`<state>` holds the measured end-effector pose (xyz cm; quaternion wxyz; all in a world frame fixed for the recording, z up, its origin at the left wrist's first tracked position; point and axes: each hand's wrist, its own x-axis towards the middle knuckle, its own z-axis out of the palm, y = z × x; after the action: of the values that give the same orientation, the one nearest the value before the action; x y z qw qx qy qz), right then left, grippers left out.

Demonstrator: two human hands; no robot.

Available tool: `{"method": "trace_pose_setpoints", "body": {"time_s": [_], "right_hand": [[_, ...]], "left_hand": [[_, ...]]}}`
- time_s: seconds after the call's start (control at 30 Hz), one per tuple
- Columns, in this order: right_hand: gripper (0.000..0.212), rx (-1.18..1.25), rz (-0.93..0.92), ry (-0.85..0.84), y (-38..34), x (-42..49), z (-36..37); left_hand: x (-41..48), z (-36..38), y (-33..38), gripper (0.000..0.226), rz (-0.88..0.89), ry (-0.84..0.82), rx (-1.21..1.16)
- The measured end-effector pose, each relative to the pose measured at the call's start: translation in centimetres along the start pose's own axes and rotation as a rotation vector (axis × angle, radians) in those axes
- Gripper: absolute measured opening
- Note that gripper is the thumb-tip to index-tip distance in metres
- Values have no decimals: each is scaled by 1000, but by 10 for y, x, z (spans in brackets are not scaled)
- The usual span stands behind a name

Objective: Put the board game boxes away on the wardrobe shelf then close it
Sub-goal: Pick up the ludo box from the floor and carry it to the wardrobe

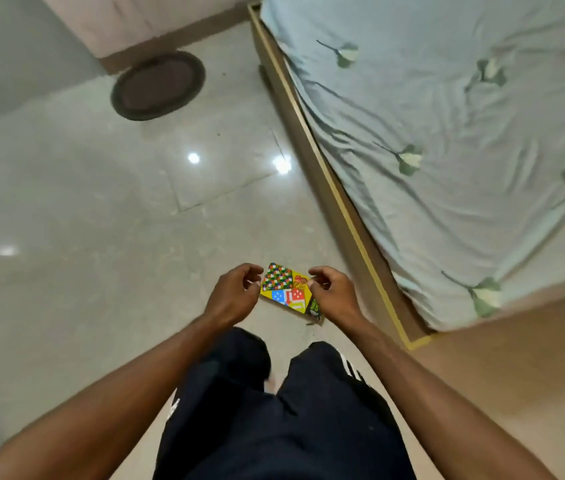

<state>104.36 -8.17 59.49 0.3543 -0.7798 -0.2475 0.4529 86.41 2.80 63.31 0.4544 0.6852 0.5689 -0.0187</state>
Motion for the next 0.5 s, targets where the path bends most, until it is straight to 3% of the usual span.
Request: {"method": "trace_pose_setpoints", "body": {"time_s": [0.27,0.5], "right_hand": [[28,187,425,318,91,99,118],[27,365,735,497,248,192,253]], "left_hand": [[190,36,-68,29,77,-363,251],[345,165,-196,40,246,-659,633]]}}
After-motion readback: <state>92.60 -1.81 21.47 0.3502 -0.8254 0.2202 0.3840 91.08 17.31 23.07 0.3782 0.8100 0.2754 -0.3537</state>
